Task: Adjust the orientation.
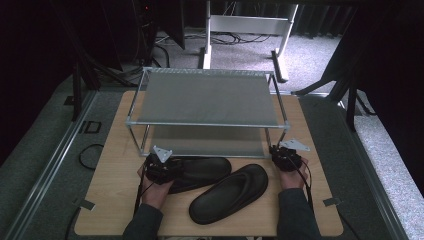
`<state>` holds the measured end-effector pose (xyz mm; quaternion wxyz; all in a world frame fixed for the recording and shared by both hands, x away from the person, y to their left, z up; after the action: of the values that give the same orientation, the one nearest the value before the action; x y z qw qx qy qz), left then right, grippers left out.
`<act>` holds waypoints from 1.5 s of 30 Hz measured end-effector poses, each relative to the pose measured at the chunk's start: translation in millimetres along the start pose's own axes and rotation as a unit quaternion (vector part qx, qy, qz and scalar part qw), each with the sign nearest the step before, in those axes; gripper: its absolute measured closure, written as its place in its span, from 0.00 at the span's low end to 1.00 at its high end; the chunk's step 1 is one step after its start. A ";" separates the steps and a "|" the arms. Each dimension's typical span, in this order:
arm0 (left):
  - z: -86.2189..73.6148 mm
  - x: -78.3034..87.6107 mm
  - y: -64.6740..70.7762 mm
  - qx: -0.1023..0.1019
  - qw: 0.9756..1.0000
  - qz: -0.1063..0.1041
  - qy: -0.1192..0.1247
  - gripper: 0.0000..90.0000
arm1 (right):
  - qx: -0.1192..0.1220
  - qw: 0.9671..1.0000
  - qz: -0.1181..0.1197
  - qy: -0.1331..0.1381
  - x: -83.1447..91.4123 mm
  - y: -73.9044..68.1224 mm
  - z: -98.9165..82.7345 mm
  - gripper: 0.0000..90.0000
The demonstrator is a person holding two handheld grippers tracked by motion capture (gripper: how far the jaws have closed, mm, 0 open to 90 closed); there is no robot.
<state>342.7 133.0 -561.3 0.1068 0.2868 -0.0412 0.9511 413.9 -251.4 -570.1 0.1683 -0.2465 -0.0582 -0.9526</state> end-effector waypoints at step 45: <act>8.8 31.0 -17.4 -0.041 0.998 -0.026 0.042 0.51 | 0.002 1.000 0.000 -0.002 -0.6 -0.8 -2.5 0.87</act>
<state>326.2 154.2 -536.5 0.1450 0.2430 -0.0681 0.9567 412.9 -250.9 -572.7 0.1690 -0.2477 -0.0601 -0.9521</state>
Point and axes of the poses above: each handheld gripper's, and its own axes: x roughly backward along the jaws, z roughly out of its top, y roughly to its right, the point moved 5 cm from there along -x, roughly forward along the jaws, and after that the axes turned 5 degrees about y, right-handed, at the moved point
